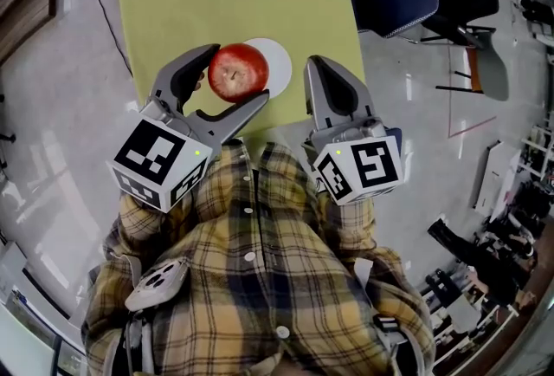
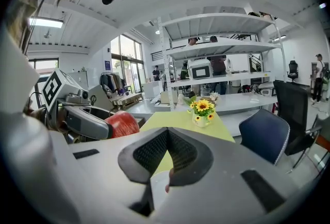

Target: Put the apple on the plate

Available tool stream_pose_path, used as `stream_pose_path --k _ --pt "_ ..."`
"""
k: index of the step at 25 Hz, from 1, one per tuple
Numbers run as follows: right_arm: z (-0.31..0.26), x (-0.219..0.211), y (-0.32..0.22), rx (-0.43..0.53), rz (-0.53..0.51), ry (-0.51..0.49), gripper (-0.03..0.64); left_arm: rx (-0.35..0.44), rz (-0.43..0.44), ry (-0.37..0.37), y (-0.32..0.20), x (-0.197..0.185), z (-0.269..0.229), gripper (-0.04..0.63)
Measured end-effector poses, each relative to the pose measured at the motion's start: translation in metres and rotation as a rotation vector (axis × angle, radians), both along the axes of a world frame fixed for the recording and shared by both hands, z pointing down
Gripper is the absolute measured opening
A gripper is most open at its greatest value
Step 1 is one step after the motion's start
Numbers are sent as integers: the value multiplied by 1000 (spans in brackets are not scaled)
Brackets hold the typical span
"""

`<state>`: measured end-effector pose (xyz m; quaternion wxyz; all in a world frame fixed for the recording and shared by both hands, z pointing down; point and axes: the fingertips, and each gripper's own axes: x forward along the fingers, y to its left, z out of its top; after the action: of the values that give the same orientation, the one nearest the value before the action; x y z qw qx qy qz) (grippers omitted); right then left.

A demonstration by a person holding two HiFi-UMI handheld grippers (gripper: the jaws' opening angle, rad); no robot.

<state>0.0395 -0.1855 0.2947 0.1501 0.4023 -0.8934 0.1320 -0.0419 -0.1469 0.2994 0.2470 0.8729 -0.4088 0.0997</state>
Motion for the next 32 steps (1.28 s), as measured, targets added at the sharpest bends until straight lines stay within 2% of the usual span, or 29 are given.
stream_pose_path --k 7,20,27,32 --pt "-4 5 -6 -14 -65 -11 -3 -7 -39 -53 -9 9 2 390" --pt "7 27 -18 -45 -106 -18 -3 -35 -66 -104 -29 28 22 390" --pt "24 33 -27 -109 -115 -73 -3 -73 -23 -226 -34 45 55 390" --pt "43 29 -29 -142 -114 -84 -3 -125 11 -239 -31 46 86 390"
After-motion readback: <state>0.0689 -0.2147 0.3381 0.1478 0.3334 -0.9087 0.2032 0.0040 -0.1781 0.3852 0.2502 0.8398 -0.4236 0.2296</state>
